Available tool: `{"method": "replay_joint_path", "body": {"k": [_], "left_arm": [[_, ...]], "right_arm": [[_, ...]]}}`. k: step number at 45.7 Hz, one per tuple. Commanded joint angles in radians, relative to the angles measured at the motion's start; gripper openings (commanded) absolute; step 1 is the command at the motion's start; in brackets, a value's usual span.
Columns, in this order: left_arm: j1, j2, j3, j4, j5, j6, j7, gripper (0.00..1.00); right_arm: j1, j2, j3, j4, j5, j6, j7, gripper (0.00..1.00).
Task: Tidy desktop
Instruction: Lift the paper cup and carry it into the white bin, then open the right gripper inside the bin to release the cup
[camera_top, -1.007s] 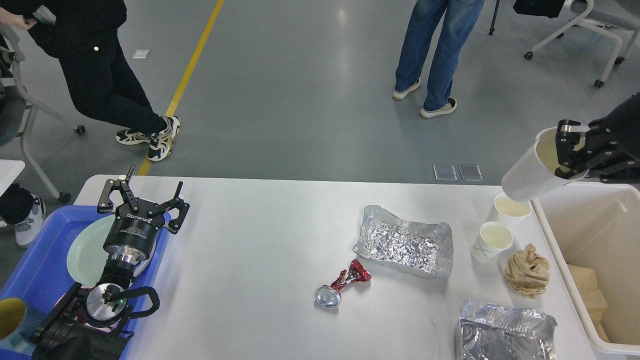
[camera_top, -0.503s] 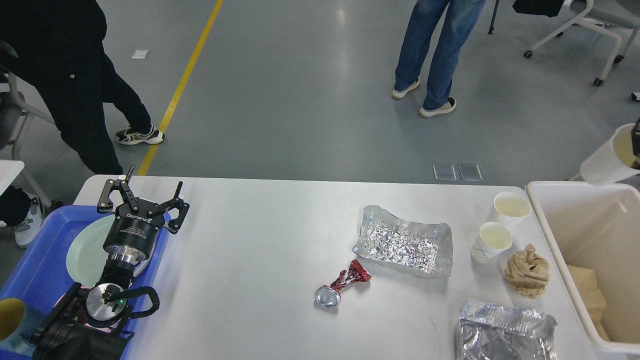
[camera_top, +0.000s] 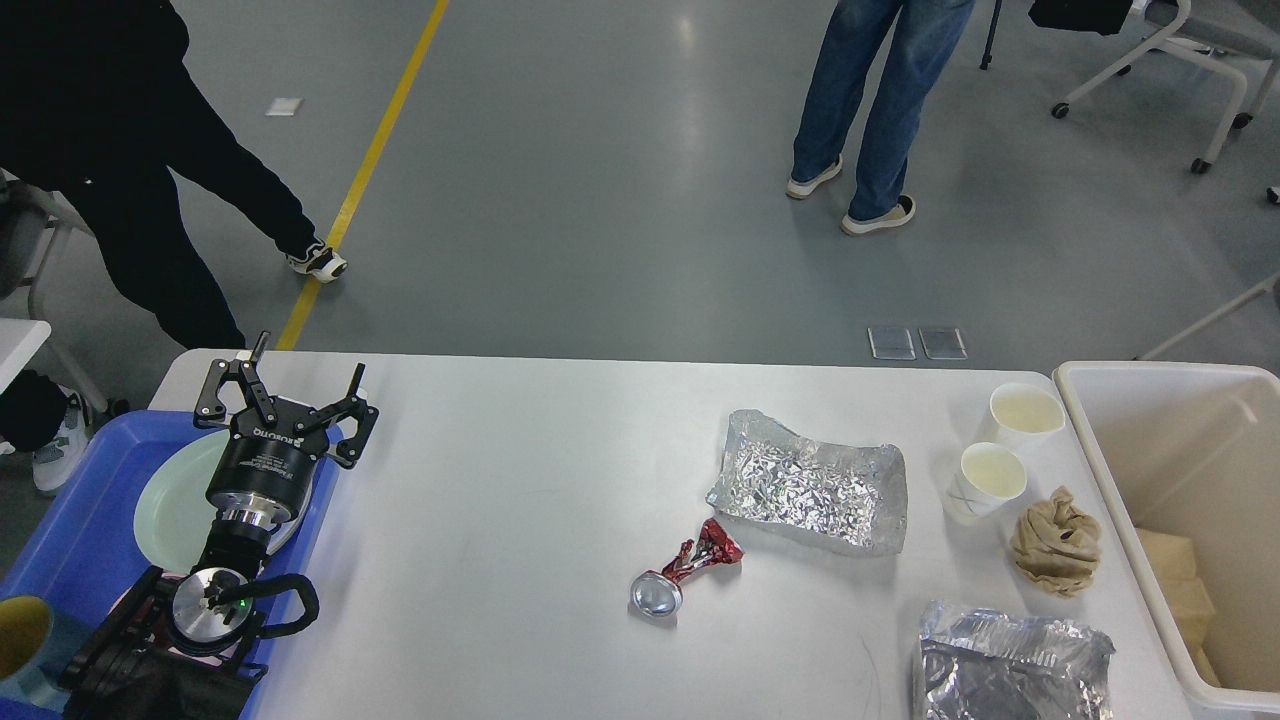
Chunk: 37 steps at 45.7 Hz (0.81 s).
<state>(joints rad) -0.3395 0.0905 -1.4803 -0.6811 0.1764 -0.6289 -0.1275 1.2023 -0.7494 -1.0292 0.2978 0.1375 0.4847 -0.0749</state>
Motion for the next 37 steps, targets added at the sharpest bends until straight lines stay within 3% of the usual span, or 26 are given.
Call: {"method": "replay_joint_path", "body": {"k": [1,7,14,37], "left_arm": [[0.0,0.0,0.0,0.0,0.0,0.0,0.002,0.96],[0.0,0.0,0.0,0.0,0.0,0.0,0.0,0.96],[-0.001,0.0,0.0,0.0,0.0,0.0,0.0,0.96],[-0.001,0.0,0.0,0.0,0.0,0.0,0.002,0.96]], "right_arm": [[-0.231,0.077,0.11,-0.132,0.004,-0.182,0.0,0.0],[-0.392,0.159,0.124,-0.169,0.005,-0.385,0.0,0.0],[-0.506,0.235,0.126,-0.17,0.007,-0.523,-0.002,0.0],[-0.636,0.352,0.13,-0.172,0.007,-0.587,-0.009,0.0]]}}
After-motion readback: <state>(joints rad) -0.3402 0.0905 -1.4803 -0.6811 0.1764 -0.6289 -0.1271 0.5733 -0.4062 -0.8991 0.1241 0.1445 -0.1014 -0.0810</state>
